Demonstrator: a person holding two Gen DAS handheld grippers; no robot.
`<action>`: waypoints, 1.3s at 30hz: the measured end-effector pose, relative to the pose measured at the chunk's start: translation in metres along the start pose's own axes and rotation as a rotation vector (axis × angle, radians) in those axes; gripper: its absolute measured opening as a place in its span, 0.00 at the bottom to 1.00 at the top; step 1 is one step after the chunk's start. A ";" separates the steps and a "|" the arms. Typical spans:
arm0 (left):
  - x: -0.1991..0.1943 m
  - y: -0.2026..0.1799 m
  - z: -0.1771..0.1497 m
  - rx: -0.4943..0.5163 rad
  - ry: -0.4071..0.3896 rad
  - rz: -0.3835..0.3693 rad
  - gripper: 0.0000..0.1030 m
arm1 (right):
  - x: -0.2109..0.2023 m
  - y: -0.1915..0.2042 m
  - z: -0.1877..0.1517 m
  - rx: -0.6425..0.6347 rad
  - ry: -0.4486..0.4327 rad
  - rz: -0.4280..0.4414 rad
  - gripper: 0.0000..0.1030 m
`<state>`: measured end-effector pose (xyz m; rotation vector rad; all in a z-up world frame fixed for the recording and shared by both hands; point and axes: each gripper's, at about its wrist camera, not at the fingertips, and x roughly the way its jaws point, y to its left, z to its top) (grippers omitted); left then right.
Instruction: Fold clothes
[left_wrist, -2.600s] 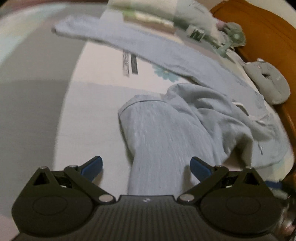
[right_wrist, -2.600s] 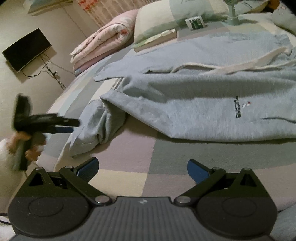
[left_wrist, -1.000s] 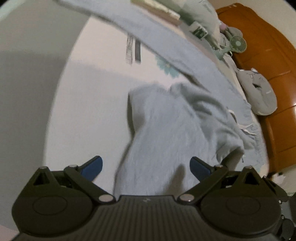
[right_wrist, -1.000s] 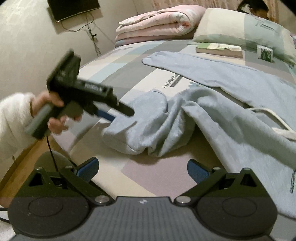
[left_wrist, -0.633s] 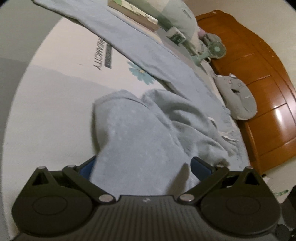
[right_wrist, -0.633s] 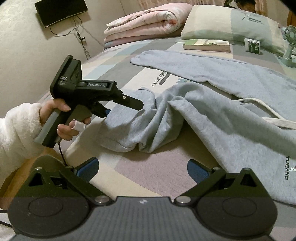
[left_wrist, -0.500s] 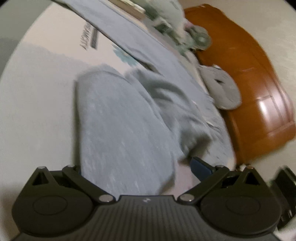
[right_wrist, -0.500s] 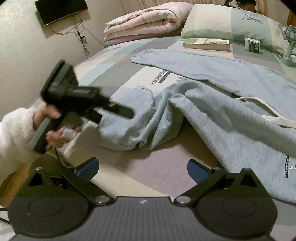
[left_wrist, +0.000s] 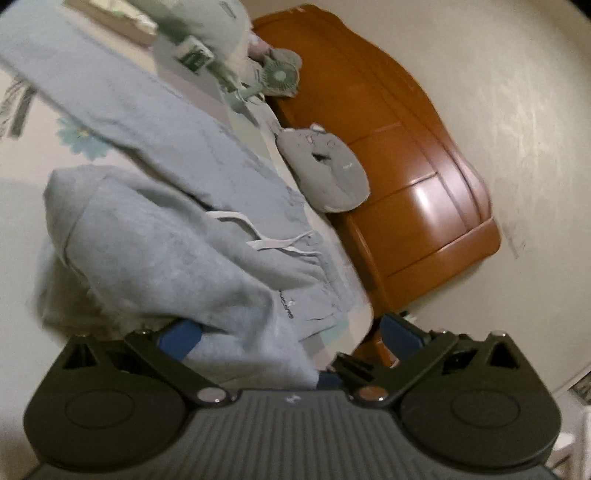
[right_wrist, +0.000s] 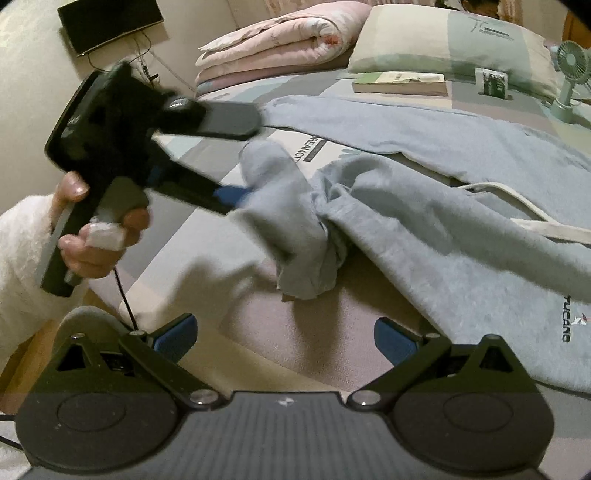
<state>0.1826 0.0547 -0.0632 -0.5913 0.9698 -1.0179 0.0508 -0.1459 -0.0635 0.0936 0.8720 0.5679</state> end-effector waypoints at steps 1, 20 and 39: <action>0.007 0.002 0.004 -0.002 0.002 0.017 0.99 | -0.001 0.000 0.000 0.001 0.000 -0.001 1.00; -0.001 -0.060 0.001 0.405 -0.138 0.523 0.99 | -0.006 -0.023 -0.013 0.077 -0.016 0.006 1.00; 0.046 -0.081 -0.039 0.655 -0.151 0.971 0.99 | -0.013 -0.038 -0.023 0.130 -0.035 0.002 1.00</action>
